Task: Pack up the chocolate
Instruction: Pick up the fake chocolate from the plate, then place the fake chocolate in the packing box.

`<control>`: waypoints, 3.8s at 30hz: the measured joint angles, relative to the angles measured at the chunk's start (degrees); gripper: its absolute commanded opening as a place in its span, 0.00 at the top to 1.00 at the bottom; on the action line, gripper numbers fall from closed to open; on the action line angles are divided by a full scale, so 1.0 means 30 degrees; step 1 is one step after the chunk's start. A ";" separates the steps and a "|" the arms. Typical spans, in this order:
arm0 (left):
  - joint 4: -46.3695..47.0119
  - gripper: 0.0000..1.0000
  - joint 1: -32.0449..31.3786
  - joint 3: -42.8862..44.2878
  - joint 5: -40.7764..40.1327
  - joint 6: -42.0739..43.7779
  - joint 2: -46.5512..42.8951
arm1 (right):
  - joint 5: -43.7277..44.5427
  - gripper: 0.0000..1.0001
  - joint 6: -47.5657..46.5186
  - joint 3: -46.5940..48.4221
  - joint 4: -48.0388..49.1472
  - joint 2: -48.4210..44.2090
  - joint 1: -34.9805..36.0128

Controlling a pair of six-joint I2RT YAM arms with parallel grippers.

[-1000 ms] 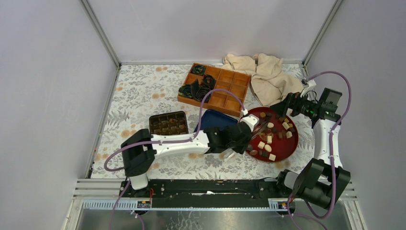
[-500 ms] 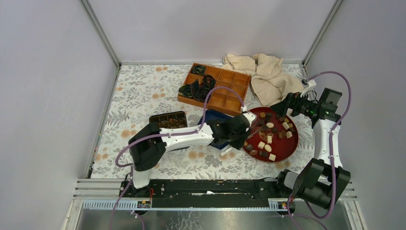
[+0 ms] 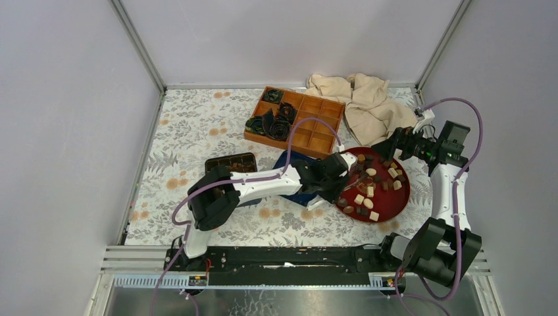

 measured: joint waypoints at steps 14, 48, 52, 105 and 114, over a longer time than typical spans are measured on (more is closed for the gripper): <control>-0.0605 0.56 0.0109 0.2601 0.0481 0.0328 0.2164 | -0.0007 0.00 -0.0138 0.0000 0.0000 0.0000 -0.0022; -0.2076 1.00 0.0240 0.2535 0.0466 0.0678 0.1013 | -0.0044 0.00 -0.0131 0.0000 -0.0007 0.0000 -0.0160; -0.1304 1.00 0.0240 0.0707 0.0495 0.0561 -0.1501 | -0.0051 0.00 -0.0131 0.0000 -0.0007 0.0000 -0.0160; -1.4535 1.00 0.6273 -0.9646 -0.6419 -0.5013 -1.7522 | -0.0401 0.00 -0.0102 0.0000 0.0015 0.0000 -0.0270; -1.4630 1.00 0.6513 -0.8619 -0.6521 -0.4743 -1.8061 | -0.2076 0.00 -0.0182 -0.0095 0.0080 0.0051 0.0015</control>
